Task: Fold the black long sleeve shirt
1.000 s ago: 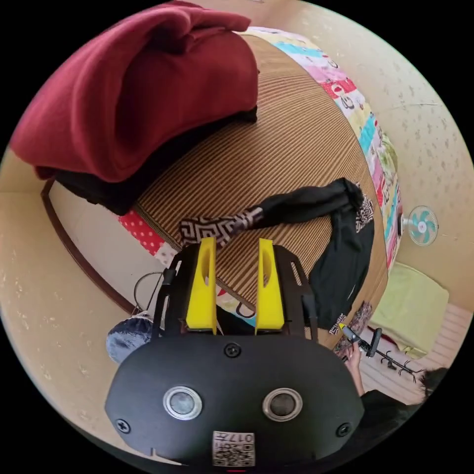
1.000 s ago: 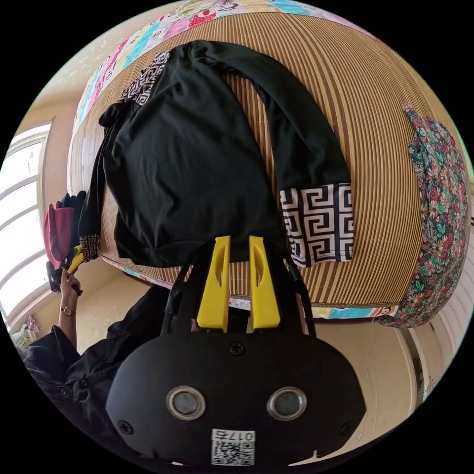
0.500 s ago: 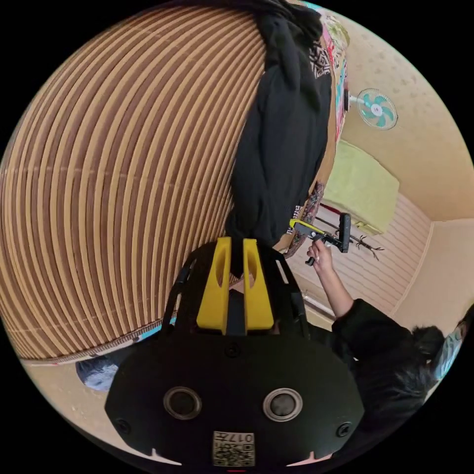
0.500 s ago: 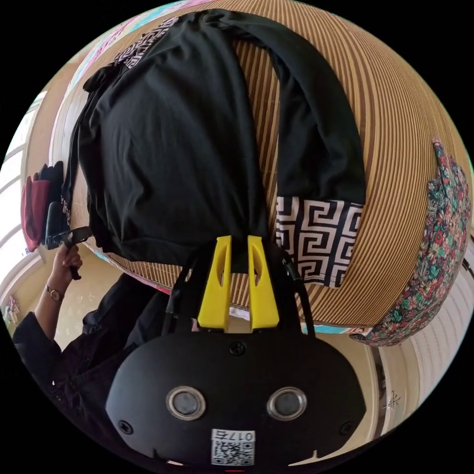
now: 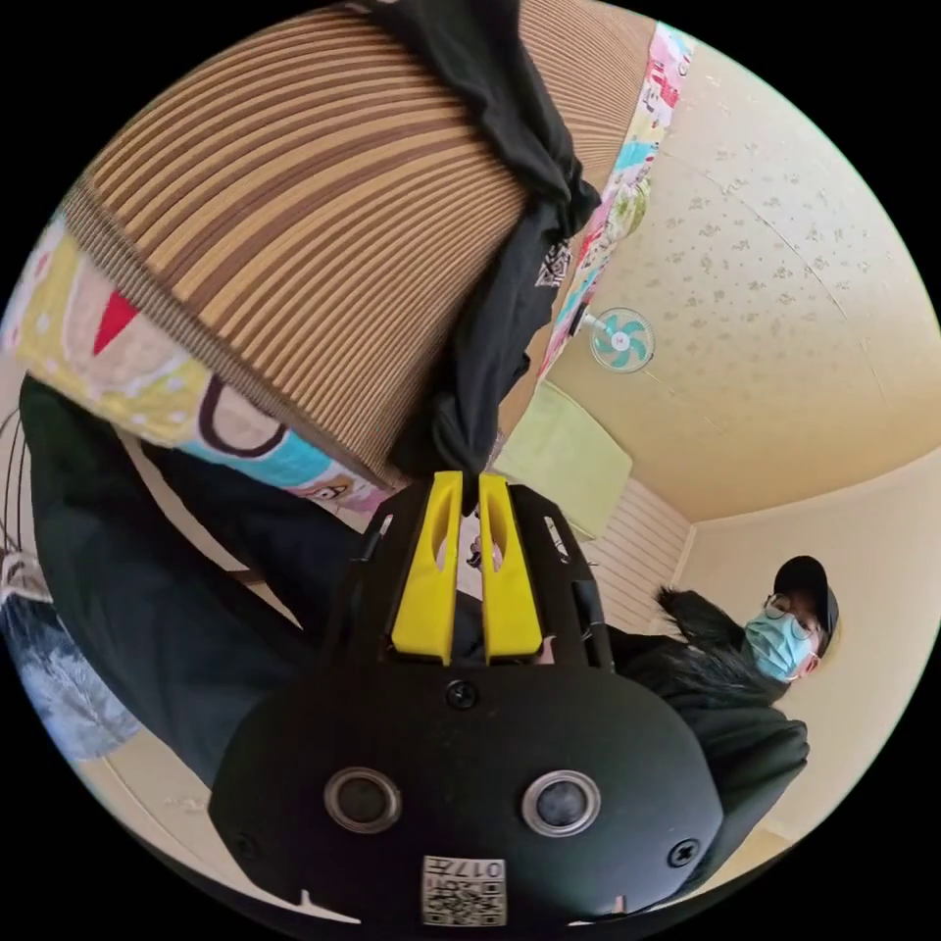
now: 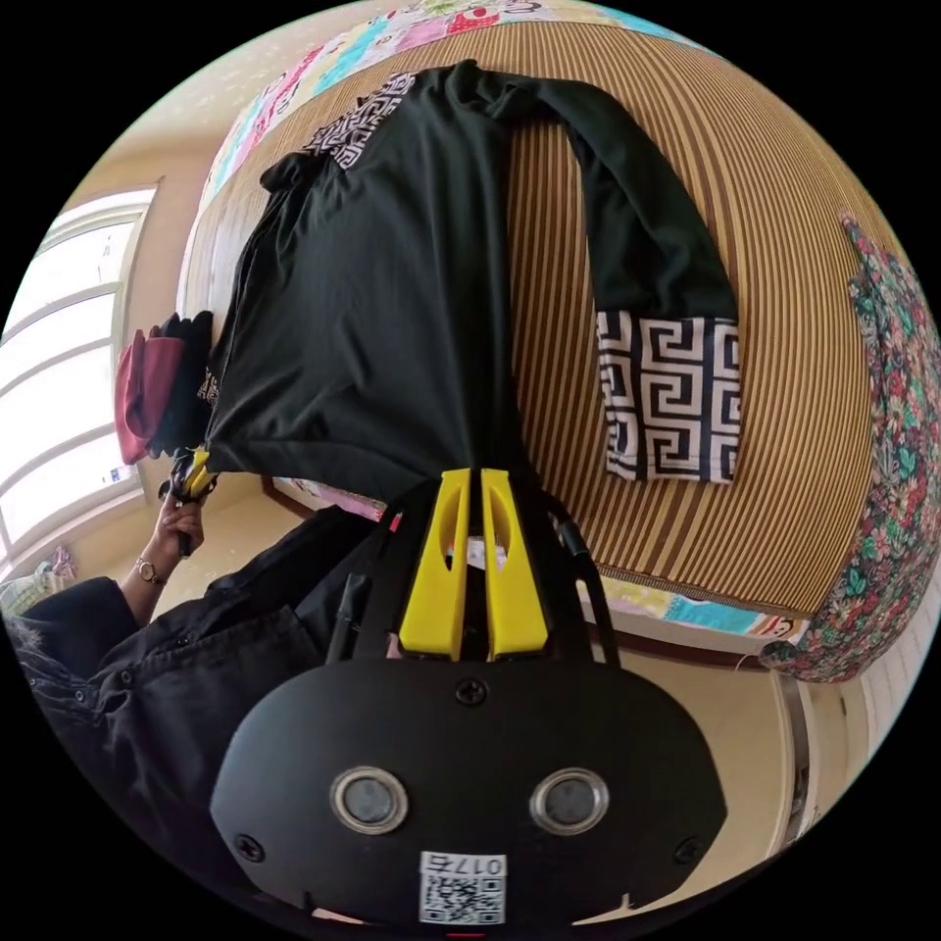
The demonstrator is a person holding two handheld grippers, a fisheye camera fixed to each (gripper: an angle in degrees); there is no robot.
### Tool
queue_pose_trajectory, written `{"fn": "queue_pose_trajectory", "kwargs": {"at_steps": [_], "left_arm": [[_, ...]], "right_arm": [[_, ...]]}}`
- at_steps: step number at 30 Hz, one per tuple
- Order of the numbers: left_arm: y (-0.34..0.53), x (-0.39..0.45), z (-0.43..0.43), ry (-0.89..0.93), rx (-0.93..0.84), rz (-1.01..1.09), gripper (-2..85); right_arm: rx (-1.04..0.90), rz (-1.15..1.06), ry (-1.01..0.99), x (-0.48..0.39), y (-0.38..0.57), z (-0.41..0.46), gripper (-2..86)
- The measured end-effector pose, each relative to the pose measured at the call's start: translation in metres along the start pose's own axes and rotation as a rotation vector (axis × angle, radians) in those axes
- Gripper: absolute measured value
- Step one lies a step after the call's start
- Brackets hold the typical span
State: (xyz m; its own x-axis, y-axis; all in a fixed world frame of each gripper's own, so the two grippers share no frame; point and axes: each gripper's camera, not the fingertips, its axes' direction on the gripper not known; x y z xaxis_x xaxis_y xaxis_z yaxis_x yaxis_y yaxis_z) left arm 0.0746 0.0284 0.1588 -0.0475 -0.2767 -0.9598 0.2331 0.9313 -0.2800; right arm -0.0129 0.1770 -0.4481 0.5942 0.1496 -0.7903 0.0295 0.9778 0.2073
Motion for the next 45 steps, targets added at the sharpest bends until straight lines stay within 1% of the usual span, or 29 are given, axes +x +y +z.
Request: {"fn": "queue_pose_trajectory", "kwargs": {"at_steps": [4, 6, 7, 9, 11, 12, 14, 16, 17, 19, 20, 21, 22, 23, 24, 25, 26, 27, 30, 32, 33, 34, 35, 36, 38, 39, 41, 43, 45], "left_arm": [[0.024, -0.047, -0.029, -0.201, 0.094, -0.202, 5.1], [0.035, -0.049, -0.046, -0.223, 0.191, -0.241, 7.0], [0.038, -0.04, -0.054, -0.229, 0.235, -0.212, 7.4], [0.033, -0.017, -0.055, -0.285, 0.246, -0.123, 7.7], [0.015, 0.02, -0.036, -0.34, 0.199, 0.037, 7.9], [0.008, 0.028, -0.028, -0.335, 0.178, 0.075, 7.9], [-0.02, 0.045, 0.007, -0.293, 0.081, 0.143, 8.0], [-0.039, 0.048, 0.032, -0.275, 0.027, 0.138, 8.0], [-0.047, 0.048, 0.044, -0.271, 0.006, 0.129, 7.9], [-0.053, 0.05, 0.057, -0.259, -0.032, 0.107, 7.5], [-0.053, 0.053, 0.061, -0.246, -0.05, 0.104, 7.0], [-0.051, 0.055, 0.062, -0.241, -0.059, 0.107, 6.9], [-0.048, 0.058, 0.062, -0.243, -0.081, 0.117, 6.5], [-0.044, 0.059, 0.062, -0.262, -0.116, 0.124, 6.4], [-0.042, 0.059, 0.061, -0.277, -0.133, 0.125, 6.3], [-0.037, 0.058, 0.059, -0.305, -0.16, 0.122, 6.3], [-0.032, 0.056, 0.055, -0.316, -0.177, 0.116, 6.3], [-0.03, 0.054, 0.053, -0.317, -0.183, 0.111, 6.2], [-0.023, 0.044, 0.042, -0.3, -0.171, 0.077, 6.2], [-0.02, 0.036, 0.034, -0.303, -0.148, 0.038, 6.2], [-0.019, 0.035, 0.033, -0.301, -0.142, 0.033, 6.2], [-0.019, 0.034, 0.03, -0.297, -0.134, 0.026, 6.2], [-0.018, 0.035, 0.028, -0.297, -0.129, 0.022, 6.2], [-0.018, 0.035, 0.028, -0.297, -0.127, 0.021, 6.2], [-0.018, 0.037, 0.025, -0.3, -0.122, 0.02, 6.2], [-0.018, 0.037, 0.025, -0.3, -0.12, 0.018, 6.2], [-0.019, 0.035, 0.022, -0.293, -0.106, 0.003, 6.2], [-0.02, 0.034, 0.019, -0.282, -0.093, -0.009, 6.2], [-0.021, 0.032, 0.016, -0.279, -0.084, -0.015, 6.2]], "right_arm": [[-0.13, 0.06, 0.041, 0.03, 0.019, 0.038, 4.0], [-0.1, 0.111, -0.032, 0.045, 0.026, 0.033, 5.0], [-0.041, 0.174, -0.099, 0.06, 0.033, 0.023, 5.6], [0.07, 0.339, -0.229, 0.092, 0.044, 0.009, 7.2], [0.242, 0.624, -0.503, 0.143, 0.067, 0.004, 10.1], [0.287, 0.689, -0.58, 0.155, 0.074, 0.006, 10.4], [0.455, 0.909, -0.819, 0.189, 0.096, 0.023, 10.9], [0.468, 1.011, -0.893, 0.205, 0.099, 0.04, 9.4], [0.421, 1.036, -0.895, 0.213, 0.095, 0.048, 7.3], [0.325, 0.995, -0.843, 0.219, 0.085, 0.045, 4.2], [0.198, 0.931, -0.724, 0.221, 0.074, 0.03, 3.4], [0.144, 0.875, -0.642, 0.222, 0.068, 0.018, 3.2], [0.124, 0.731, -0.464, 0.221, 0.058, -0.016, 2.6], [0.181, 0.6, -0.288, 0.22, 0.055, -0.058, 2.4], [0.214, 0.554, -0.211, 0.22, 0.057, -0.078, 2.3], [0.28, 0.496, -0.088, 0.223, 0.062, -0.114, 2.3], [0.333, 0.497, -0.021, 0.232, 0.068, -0.144, 2.4], [0.355, 0.519, -0.008, 0.24, 0.073, -0.156, 2.5], [0.476, 0.659, -0.046, 0.285, 0.099, -0.185, 3.0], [0.536, 0.816, -0.093, 0.315, 0.125, -0.174, 4.0], [0.557, 0.858, -0.112, 0.319, 0.134, -0.167, 4.4], [0.612, 0.916, -0.182, 0.324, 0.15, -0.151, 5.6], [0.665, 0.934, -0.286, 0.325, 0.163, -0.13, 6.6], [0.686, 0.933, -0.346, 0.325, 0.167, -0.118, 7.0], [0.727, 0.931, -0.579, 0.319, 0.172, -0.066, 8.4], [0.74, 0.933, -0.631, 0.318, 0.172, -0.054, 8.8], [0.84, 0.944, -0.798, 0.313, 0.167, -0.02, 10.3], [0.923, 0.963, -0.852, 0.31, 0.161, -0.008, 10.9], [0.975, 0.992, -0.862, 0.311, 0.153, -0.003, 10.8]]}}
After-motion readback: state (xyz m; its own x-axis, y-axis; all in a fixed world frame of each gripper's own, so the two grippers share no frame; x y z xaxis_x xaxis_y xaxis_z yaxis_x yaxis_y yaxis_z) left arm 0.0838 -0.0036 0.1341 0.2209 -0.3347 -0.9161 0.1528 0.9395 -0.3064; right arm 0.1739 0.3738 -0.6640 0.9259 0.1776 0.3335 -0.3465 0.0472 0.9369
